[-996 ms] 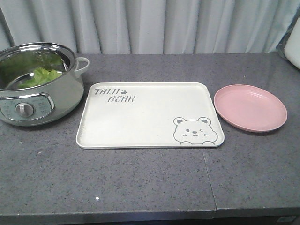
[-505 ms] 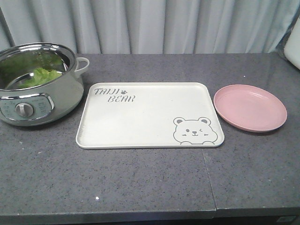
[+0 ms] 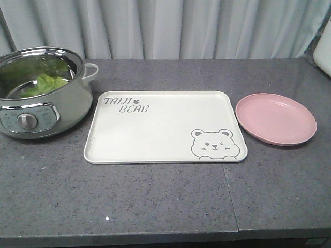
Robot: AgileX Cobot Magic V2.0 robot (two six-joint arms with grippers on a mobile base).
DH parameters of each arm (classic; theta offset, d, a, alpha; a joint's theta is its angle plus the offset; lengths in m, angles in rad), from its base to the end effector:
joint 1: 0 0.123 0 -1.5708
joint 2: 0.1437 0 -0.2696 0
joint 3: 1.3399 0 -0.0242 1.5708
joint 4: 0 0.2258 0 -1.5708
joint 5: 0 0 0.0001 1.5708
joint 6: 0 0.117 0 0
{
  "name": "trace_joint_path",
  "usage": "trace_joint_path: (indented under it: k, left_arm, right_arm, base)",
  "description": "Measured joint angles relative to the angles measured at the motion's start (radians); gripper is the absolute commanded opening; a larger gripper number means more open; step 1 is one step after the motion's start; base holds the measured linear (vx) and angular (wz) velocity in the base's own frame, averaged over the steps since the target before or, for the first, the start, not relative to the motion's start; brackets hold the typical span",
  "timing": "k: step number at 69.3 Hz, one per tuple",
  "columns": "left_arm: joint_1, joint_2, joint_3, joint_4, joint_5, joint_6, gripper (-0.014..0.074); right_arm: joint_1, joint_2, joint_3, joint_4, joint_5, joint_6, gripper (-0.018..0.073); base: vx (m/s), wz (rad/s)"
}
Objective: Transfer vegetables to tray and serve
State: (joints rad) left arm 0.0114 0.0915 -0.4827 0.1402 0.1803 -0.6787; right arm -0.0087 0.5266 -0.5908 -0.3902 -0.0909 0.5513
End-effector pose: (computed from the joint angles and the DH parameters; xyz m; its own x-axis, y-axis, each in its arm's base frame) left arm 0.0389 0.0034 0.3457 0.2714 -0.5116 -0.8153 0.1217 0.8585 -0.4982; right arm 0.1221 0.0029 0.3757 0.2262 0.1598 -0.9609 -0.0623 0.9868 0.1494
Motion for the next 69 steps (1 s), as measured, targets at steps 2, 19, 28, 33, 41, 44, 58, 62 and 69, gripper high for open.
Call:
trace_joint_path:
  k: [2, 19, 28, 33, 41, 44, 58, 62, 69]
  left_arm:
    - [-0.011, 0.045, -0.033, -0.001, 0.03, 0.028, 0.0497]
    - [-0.069, 0.518, -0.37, -0.004, 0.197, 0.313, 0.0496]
    - [-0.069, 0.757, -0.589, -0.004, 0.264, 0.421, 0.0496]
    - [-0.069, 0.875, -0.698, -0.004, 0.306, 0.459, 0.0496]
    - [-0.069, 1.053, -0.848, -0.004, 0.376, 0.495, 0.0491]
    - [-0.069, 1.117, -0.91, -0.004, 0.408, 0.501, 0.0489]
    - [-0.069, 1.425, -1.159, -0.005, 0.57, 0.547, 0.0489]
    - [-0.069, 1.501, -1.212, -0.007, 0.602, 0.55, 0.0489]
    - [-0.069, 1.609, -1.299, -0.021, 0.67, 0.555, 0.0489]
  right_arm:
    - [0.0, 0.017, -0.012, -0.007, 0.003, 0.0, 0.0587]
    - [0.0, 0.258, -0.217, -0.067, 0.091, 0.001, 0.0587]
    - [0.02, 0.415, -0.316, -0.068, 0.182, -0.008, 0.0587]
    - [0.075, 0.487, -0.352, -0.067, 0.25, -0.032, 0.0587]
    - [0.19, 0.568, -0.385, -0.058, 0.345, -0.082, 0.0587]
    - [0.222, 0.589, -0.389, -0.056, 0.372, -0.092, 0.0587]
    - [0.312, 0.666, -0.39, -0.048, 0.51, -0.106, 0.0587]
    - [0.312, 0.668, -0.39, -0.048, 0.543, -0.106, 0.0587]
    - [0.312, 0.669, -0.392, -0.044, 0.593, -0.115, 0.0587]
  base:
    - [0.0, 0.0]
    - [0.0, 0.0]
    - [0.0, 0.0]
    - [0.0, 0.0]
    - [0.0, 0.0]
    - [0.0, 0.0]
    - [0.0, 0.0]
    - [0.0, 0.0]
    - [0.0, 0.0]
